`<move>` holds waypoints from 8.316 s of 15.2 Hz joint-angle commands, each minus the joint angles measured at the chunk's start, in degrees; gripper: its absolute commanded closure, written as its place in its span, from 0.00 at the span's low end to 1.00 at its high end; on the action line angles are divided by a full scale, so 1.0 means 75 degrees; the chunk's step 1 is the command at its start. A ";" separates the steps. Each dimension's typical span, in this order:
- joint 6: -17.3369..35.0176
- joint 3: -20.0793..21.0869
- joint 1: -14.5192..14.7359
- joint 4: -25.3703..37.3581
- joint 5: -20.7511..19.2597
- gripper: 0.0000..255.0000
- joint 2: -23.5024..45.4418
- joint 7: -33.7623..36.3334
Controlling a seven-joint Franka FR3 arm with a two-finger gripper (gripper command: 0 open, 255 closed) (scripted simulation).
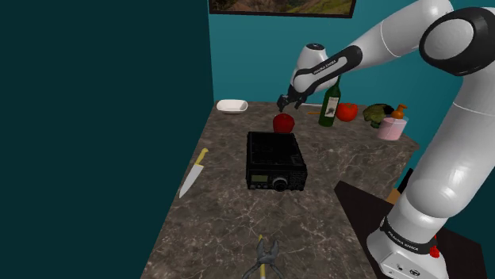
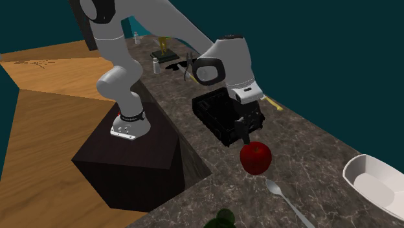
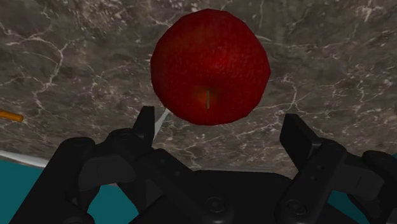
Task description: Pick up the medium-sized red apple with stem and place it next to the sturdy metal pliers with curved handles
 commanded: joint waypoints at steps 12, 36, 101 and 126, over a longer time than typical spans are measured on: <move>0.0655 -0.0028 -0.0088 0.0262 0.0158 0.00 0.0843 -0.0097; -0.0402 -0.0016 -0.0061 0.0765 0.0162 1.00 0.0283 -0.0181; -0.5334 0.2883 0.1486 0.1270 -0.0647 1.00 -0.3360 0.3866; -0.7707 0.7060 0.2578 0.4001 -0.1439 1.00 -0.1276 0.8814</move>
